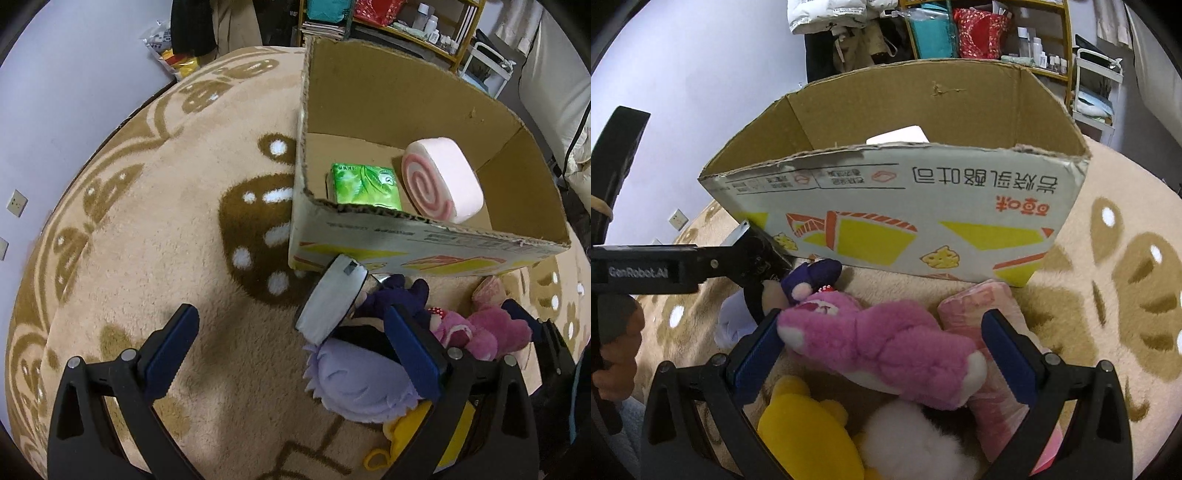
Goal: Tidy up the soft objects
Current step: 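Grasp the small black box with the left tool while the right tool grasps the pink bear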
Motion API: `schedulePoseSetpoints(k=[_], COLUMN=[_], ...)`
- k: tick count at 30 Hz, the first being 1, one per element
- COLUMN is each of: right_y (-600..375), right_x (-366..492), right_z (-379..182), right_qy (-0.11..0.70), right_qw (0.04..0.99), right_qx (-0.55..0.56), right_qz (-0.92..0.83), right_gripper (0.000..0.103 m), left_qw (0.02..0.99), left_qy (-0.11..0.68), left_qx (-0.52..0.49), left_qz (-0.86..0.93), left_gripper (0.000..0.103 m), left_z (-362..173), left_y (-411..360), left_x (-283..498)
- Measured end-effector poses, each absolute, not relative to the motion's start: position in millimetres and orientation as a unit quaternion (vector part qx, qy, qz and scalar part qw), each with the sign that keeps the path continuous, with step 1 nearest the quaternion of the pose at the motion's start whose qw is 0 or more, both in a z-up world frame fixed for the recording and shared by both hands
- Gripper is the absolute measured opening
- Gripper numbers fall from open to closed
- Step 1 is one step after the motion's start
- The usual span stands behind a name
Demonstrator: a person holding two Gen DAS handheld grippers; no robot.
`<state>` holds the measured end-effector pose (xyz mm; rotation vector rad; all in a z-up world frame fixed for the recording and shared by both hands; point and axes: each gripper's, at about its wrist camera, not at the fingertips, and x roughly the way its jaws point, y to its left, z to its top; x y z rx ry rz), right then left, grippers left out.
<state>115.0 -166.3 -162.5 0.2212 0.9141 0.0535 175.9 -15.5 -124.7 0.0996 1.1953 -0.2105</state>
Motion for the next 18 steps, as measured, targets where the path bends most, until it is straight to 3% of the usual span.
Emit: schedulePoseSetpoints(k=[10, 18], right_y=[-165.3, -162.5], right_x=[115.5, 112.2], right_z=[-162.7, -158.0], right_qy=[0.441, 0.439], right_qw=[0.891, 0.89], right_qx=[0.108, 0.111], right_qz=[0.031, 0.039], right_gripper=[0.103, 0.092], left_qw=[0.817, 0.814], left_qy=[0.567, 0.566], left_qx=[0.032, -0.003], left_qz=[-0.103, -0.128], left_gripper=[0.074, 0.03], left_z=[-132.6, -130.5], left_y=[-15.4, -12.4], left_x=[182.7, 180.4])
